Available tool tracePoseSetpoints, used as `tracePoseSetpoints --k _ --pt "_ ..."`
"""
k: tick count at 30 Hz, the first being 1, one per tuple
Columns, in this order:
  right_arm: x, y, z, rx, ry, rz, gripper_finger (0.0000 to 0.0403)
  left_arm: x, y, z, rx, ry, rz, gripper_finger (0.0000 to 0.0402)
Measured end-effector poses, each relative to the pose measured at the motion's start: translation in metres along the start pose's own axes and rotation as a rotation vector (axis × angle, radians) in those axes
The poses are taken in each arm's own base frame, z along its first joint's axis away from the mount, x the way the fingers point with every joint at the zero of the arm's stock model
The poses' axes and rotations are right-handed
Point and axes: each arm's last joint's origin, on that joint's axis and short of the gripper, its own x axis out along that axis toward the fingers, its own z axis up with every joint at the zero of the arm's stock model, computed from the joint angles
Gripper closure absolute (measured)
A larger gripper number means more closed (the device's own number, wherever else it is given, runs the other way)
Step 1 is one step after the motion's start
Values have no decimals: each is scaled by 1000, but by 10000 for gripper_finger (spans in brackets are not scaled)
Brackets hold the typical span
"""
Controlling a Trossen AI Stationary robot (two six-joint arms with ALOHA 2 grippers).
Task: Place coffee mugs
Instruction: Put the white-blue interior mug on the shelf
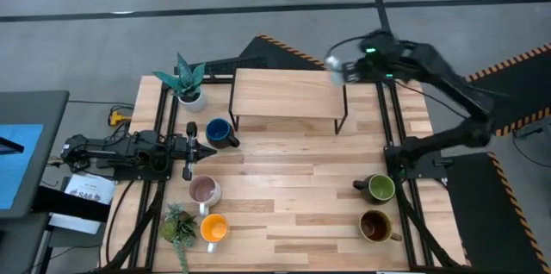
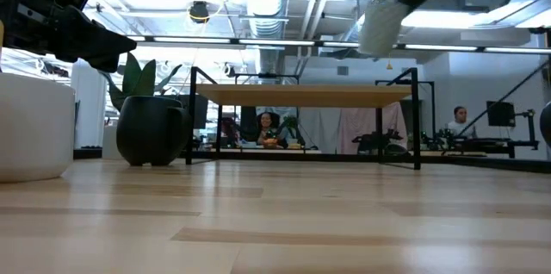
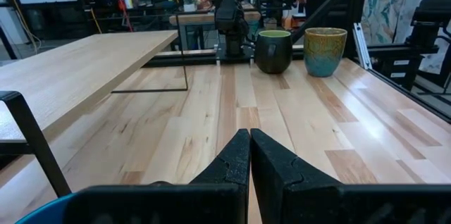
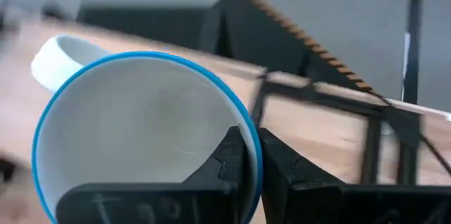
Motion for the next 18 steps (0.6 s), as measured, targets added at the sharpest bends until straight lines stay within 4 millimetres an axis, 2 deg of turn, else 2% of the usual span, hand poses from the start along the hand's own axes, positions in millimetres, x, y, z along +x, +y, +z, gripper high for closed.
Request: tracePoseSetpoints --k 3,7,10,18 --pt "23 23 1 -95 73 6 361 0 0 0 0 0 0 401" --pt "48 37 2 -140 127 -24 361 0 0 0 0 0 0 401" --pt "61 37 3 -144 157 -54 361 0 0 0 0 0 0 401" --pt "72 23 14 -94 148 -119 361 0 0 0 0 0 0 401"
